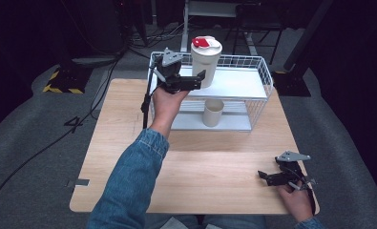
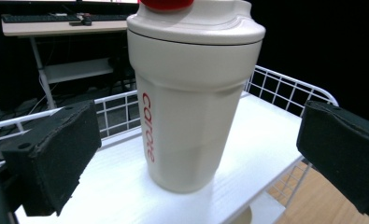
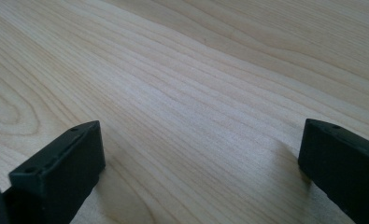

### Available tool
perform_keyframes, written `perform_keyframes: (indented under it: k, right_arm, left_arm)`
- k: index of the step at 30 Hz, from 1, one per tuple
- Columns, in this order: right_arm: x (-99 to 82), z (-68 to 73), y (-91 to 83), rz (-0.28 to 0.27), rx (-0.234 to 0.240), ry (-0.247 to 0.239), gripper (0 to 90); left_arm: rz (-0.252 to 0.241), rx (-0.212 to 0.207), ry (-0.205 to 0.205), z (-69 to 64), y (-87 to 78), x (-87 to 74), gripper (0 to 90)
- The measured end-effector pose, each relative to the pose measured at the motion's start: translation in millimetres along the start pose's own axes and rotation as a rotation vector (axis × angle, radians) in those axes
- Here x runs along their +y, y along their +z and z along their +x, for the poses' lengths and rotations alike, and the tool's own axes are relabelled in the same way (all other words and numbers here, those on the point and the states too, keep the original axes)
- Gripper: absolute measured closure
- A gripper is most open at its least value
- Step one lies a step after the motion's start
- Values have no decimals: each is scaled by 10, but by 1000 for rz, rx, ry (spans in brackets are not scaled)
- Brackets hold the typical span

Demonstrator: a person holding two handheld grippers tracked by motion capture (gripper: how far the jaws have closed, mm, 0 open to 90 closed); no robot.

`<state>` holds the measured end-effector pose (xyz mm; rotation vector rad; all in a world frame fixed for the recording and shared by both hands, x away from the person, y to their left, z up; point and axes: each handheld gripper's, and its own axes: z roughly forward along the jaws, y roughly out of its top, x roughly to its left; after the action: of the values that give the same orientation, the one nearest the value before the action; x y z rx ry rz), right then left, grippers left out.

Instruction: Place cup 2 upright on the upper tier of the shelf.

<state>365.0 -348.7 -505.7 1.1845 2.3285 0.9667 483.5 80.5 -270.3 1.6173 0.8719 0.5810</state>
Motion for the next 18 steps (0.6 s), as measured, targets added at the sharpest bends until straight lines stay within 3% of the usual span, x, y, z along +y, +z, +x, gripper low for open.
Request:
perform_keyframes:
  k: [6,7,14,18]
  right_arm:
    - [0,0,0,0,0,0,7]
    - [0,0,0,0,0,0,7]
    - [0,0,0,0,0,0,7]
    - [1,-1,1,0,0,-1,7]
  left_arm:
    - [7,-1,5,1,-237,-53,9]
    - [0,2,14,-10,-360,-86,12]
    - [9,-2,56,-71,-717,-195,18]
    - [21,-7,54,-88,-845,-258,18]
